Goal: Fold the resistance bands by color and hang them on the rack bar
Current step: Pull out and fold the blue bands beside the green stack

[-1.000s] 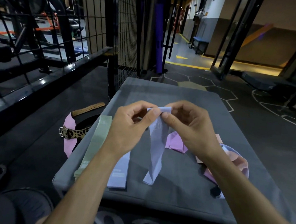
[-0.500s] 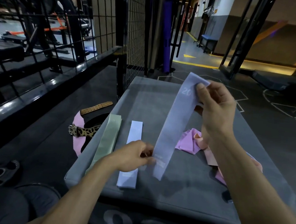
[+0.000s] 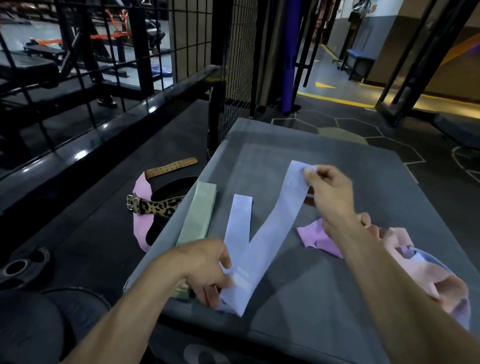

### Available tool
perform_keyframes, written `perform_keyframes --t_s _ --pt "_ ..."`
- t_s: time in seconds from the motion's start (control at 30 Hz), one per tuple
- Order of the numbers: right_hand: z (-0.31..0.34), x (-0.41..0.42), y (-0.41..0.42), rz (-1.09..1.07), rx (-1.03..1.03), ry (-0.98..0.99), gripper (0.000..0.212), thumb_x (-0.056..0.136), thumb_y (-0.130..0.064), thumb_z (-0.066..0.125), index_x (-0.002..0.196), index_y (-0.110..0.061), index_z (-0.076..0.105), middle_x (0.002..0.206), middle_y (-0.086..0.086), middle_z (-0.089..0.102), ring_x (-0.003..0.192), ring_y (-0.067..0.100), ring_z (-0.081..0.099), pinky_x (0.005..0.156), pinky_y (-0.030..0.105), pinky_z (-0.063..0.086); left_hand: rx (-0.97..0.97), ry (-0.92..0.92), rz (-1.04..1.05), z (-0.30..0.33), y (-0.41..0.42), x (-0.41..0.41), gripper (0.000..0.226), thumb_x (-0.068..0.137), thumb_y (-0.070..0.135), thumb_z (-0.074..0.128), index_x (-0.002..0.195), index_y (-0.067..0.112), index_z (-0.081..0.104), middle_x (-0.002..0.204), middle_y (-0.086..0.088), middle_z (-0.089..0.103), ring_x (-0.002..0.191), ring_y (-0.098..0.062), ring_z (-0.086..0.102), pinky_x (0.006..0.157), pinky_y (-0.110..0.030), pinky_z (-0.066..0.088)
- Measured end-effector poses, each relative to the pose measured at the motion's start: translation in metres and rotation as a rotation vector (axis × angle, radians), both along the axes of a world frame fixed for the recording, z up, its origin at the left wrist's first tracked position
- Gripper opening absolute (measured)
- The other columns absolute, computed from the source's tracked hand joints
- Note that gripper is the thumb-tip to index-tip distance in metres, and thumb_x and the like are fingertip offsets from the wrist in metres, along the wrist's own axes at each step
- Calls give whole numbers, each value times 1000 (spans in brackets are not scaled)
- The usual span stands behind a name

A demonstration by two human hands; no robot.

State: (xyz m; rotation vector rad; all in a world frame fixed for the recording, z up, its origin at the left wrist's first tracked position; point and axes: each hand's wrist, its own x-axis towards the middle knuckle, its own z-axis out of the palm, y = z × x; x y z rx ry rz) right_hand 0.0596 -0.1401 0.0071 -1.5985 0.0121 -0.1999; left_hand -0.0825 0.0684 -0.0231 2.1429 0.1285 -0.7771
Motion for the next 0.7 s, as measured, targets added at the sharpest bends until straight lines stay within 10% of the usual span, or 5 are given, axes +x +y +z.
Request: perform_keyframes --t_s 0.13,0.7 --pt "-23 28 28 138 -114 96 4 95 -15 66 92 -12 66 82 4 69 75 17 65 69 34 59 69 58 -92 11 8 -4 36 98 8 62 131 3 46 70 -15 65 46 -13 64 49 -24 53" --pt "-88 86 81 365 -564 132 5 90 -9 71 92 -9 67 72 -1 59 53 -2 54 52 3 39 153 126 -144 8 11 17 20 98 2 59 114 11 53 63 -13 62 34 -12 57 51 -27 56"
